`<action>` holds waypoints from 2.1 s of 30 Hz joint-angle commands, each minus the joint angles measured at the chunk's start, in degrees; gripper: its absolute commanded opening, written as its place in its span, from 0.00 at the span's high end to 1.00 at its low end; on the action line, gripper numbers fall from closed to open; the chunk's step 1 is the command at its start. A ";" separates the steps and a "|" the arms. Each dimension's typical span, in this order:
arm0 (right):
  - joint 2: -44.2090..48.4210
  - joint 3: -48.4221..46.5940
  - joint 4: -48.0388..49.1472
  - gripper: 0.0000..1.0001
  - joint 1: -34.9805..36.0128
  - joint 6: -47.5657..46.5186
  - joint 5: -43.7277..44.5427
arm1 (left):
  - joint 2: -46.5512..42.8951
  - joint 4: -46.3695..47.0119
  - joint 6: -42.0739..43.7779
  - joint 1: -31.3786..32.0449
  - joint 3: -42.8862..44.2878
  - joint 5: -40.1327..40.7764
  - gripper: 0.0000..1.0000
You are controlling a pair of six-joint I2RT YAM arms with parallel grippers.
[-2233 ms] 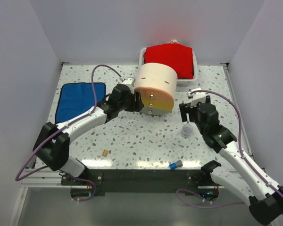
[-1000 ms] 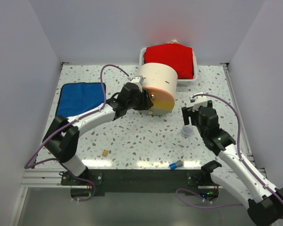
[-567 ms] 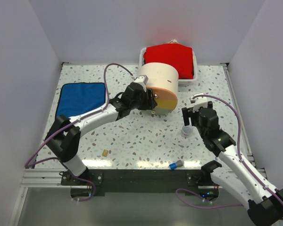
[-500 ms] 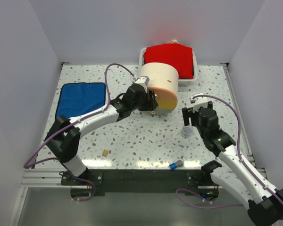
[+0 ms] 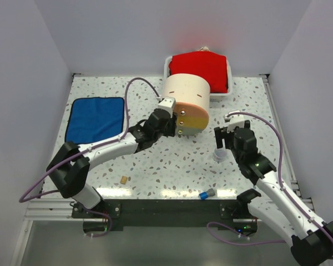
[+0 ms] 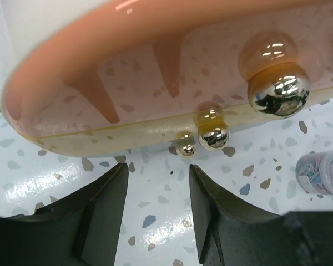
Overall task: Sort the stationery into containers
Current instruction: Open the drawer in the storage box.
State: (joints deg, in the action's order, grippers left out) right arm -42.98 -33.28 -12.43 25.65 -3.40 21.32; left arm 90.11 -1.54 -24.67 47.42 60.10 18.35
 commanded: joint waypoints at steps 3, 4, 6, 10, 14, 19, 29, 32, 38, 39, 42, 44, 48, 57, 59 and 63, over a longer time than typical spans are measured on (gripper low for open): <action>1.23 1.20 3.11 0.15 -1.92 2.17 -0.84 | 0.16 6.29 5.07 0.13 1.34 3.54 0.48; 1.32 1.46 3.20 0.15 -2.01 2.34 -0.93 | 0.33 6.29 5.07 0.30 1.34 3.62 0.48; 1.41 1.55 3.46 0.15 -2.01 2.43 -1.11 | 0.42 6.20 5.42 0.74 1.60 3.62 0.48; 1.67 1.90 3.99 0.15 -2.18 2.43 -0.93 | 1.12 6.20 5.94 1.45 2.48 3.54 0.47; 2.29 2.60 4.51 0.15 -2.18 2.87 -0.93 | 2.61 6.37 6.30 2.94 4.50 3.97 0.47; 3.60 3.48 4.08 0.15 -2.27 2.96 -1.02 | 5.34 6.90 6.12 4.08 6.35 5.03 0.47; 5.10 4.62 3.02 0.15 -2.36 3.05 -0.23 | 7.63 7.16 5.94 6.28 7.93 10.20 0.51; 5.01 5.06 3.46 0.15 -2.27 2.96 0.04 | 8.33 6.82 5.25 6.63 8.98 11.79 0.52; 4.75 5.59 4.16 0.15 -2.27 4.81 0.21 | 9.91 5.50 2.69 6.72 10.83 15.92 0.55; 4.66 5.59 4.25 0.15 -2.36 4.72 0.39 | 10.26 5.15 2.43 6.72 10.92 16.19 0.56; 4.40 5.50 4.43 0.15 -2.45 4.80 0.56 | 10.44 4.62 1.64 6.72 10.83 16.37 0.58; 4.31 5.59 4.60 0.15 -2.36 4.80 0.48 | 10.35 4.27 1.02 6.63 10.66 16.45 0.67; 4.13 5.86 4.87 0.15 -2.45 5.07 0.48 | 9.66 3.83 0.67 6.72 10.39 16.37 0.81; 3.17 5.77 5.04 0.15 -2.36 5.07 -0.23 | 5.26 1.63 1.46 8.38 6.62 13.56 1.00; 2.82 5.59 4.95 0.15 -2.45 5.07 -0.40 | 4.21 -1.18 0.50 9.00 4.86 12.42 1.00; 3.25 5.85 4.87 0.15 -2.45 4.72 -0.75 | 1.31 -2.76 -0.56 11.81 1.52 10.92 1.00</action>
State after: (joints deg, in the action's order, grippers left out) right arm -40.12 -27.64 -10.57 23.55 0.51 20.29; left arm 95.92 -1.50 -23.42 56.42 64.34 30.33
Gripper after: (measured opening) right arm 0.851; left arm 0.309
